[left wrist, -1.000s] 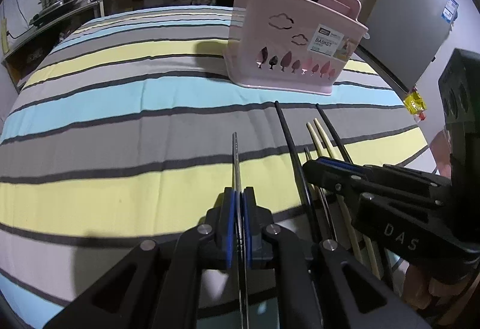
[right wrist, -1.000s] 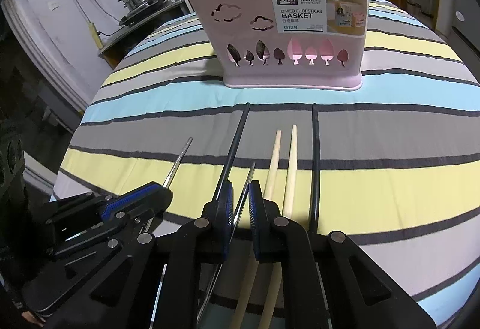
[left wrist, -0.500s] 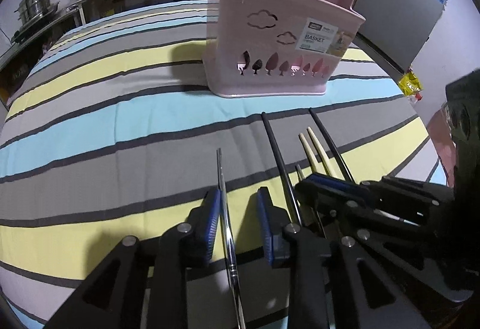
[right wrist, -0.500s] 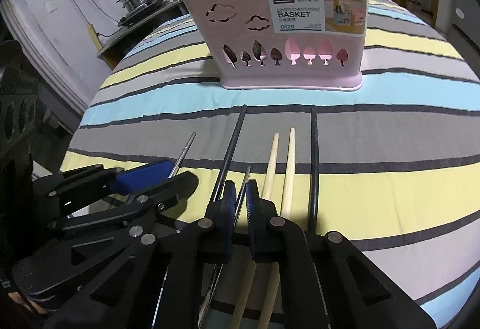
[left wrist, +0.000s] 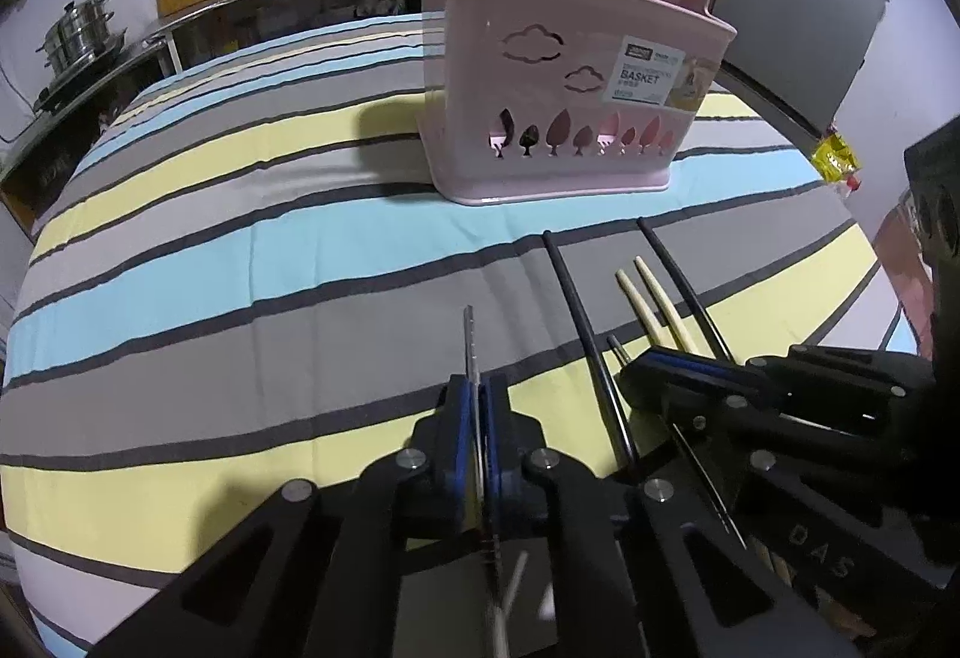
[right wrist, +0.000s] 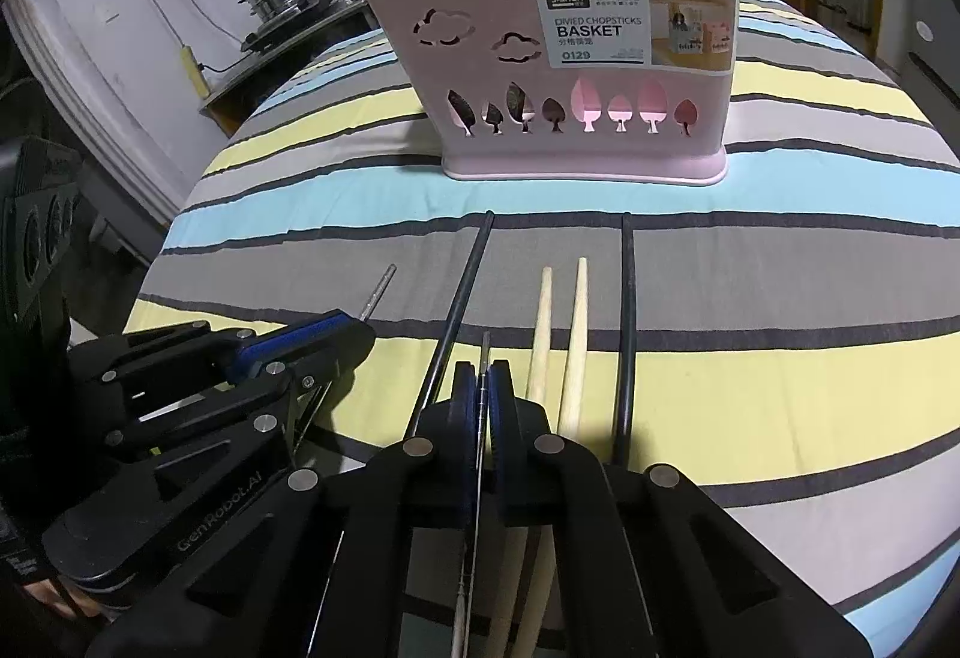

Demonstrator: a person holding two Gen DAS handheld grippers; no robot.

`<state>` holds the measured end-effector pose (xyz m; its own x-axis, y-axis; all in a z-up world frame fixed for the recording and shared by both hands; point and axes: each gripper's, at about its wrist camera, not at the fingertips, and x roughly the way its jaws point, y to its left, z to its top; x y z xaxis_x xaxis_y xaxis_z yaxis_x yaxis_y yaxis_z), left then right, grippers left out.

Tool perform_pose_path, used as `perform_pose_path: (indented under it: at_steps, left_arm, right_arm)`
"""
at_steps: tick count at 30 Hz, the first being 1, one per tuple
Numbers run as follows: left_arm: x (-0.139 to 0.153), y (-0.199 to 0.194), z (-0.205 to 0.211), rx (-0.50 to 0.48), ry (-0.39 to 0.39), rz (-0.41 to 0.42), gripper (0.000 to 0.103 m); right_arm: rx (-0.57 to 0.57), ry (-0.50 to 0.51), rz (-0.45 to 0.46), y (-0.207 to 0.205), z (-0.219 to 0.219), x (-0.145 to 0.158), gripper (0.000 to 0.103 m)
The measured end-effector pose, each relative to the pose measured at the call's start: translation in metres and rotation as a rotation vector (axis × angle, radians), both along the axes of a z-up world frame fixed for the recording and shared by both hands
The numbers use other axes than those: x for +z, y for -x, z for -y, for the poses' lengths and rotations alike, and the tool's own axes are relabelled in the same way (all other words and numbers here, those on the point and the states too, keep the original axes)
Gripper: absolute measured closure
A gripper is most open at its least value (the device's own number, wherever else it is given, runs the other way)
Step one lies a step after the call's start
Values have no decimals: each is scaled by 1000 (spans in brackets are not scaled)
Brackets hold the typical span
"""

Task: Organize utensils
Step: 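Lift both chopsticks into the pink basket and open both grippers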

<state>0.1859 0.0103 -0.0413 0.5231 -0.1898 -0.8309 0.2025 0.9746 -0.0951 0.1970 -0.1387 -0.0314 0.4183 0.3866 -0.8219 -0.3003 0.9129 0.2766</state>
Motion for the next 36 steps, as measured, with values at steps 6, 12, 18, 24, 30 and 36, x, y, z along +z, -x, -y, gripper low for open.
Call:
perform_pose_path:
  at_steps: [6, 12, 18, 24, 30, 36]
  left_arm:
    - [14, 5, -8, 15, 39, 18, 98]
    - [49, 14, -16, 10, 70, 81, 98]
    - [84, 20, -28, 27, 101, 153, 98]
    - [110, 24, -31, 33, 107, 216, 98]
    - [114, 30, -29, 36, 118, 233, 98]
    - [113, 40, -24, 30, 112, 236, 98]
  right_arm:
    - [-10, -52, 34, 3, 7, 19, 99]
    - [1, -94, 98, 9, 13, 51, 99]
    - [4, -133, 178, 15, 19, 84, 99]
    - [7, -154, 253, 18, 18, 110, 99]
    - [12, -155, 282, 26, 24, 117, 99]
    - [23, -146, 287, 35, 29, 115, 99]
